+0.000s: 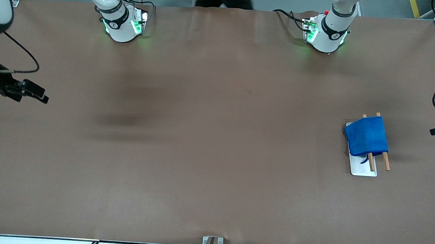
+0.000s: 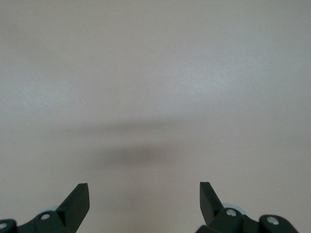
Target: Right arm passes towel to left arm to hang
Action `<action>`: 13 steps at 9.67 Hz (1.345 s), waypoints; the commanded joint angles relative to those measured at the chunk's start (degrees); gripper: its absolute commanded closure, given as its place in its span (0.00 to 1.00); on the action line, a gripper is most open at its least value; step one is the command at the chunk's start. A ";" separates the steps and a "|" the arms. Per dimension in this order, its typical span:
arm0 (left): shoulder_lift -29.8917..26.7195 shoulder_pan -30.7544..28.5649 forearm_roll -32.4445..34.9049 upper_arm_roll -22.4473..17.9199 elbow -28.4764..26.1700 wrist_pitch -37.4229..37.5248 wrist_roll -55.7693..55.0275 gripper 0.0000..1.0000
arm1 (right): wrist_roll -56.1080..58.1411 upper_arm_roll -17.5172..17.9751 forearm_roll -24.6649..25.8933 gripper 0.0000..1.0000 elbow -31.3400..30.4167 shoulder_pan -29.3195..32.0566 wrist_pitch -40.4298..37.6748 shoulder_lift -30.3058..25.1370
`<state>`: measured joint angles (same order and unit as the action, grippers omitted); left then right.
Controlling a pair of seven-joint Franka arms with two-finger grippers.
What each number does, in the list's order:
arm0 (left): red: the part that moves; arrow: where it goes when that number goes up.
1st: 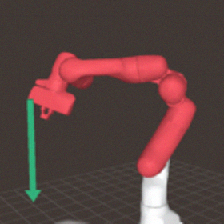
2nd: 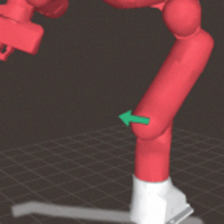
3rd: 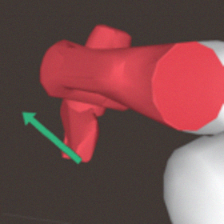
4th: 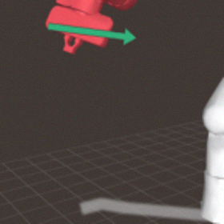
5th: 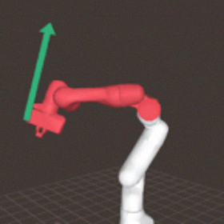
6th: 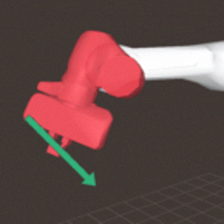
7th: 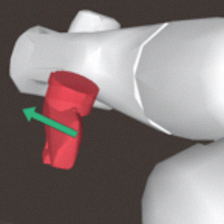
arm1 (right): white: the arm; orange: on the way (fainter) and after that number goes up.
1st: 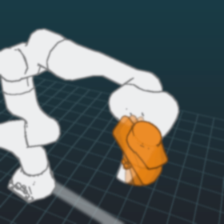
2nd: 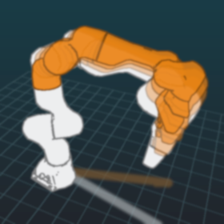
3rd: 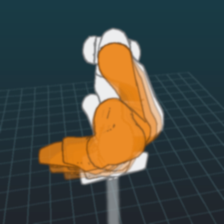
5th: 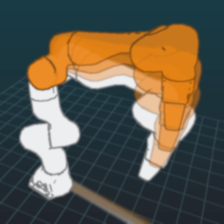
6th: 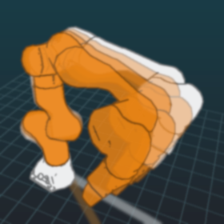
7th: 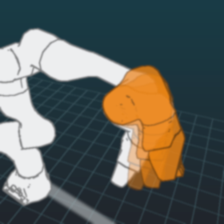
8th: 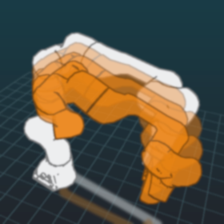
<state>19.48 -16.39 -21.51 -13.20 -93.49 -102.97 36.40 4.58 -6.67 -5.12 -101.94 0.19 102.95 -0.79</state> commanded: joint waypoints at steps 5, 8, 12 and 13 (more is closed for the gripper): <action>-23.33 9.69 19.47 12.84 -14.88 -4.90 -25.38 0.00 | -8.51 1.49 5.47 0.00 14.54 2.89 -12.75 -0.62; -22.84 15.05 19.67 12.32 -5.26 3.52 -32.51 0.00 | -8.80 1.49 5.38 0.00 17.12 3.85 -16.73 0.60; -18.96 16.30 19.40 12.41 9.62 16.02 -33.58 0.00 | -8.88 1.75 5.38 0.00 16.95 5.53 -16.82 0.88; -19.04 15.95 19.40 12.49 9.47 16.22 -33.67 0.00 | -8.97 1.40 5.38 0.00 16.86 5.44 -16.73 0.88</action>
<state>-2.02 -0.71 -2.73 -0.38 -85.39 -88.62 3.34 -3.55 -5.97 -0.69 -85.89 4.90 86.80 -0.03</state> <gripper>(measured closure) 0.000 0.000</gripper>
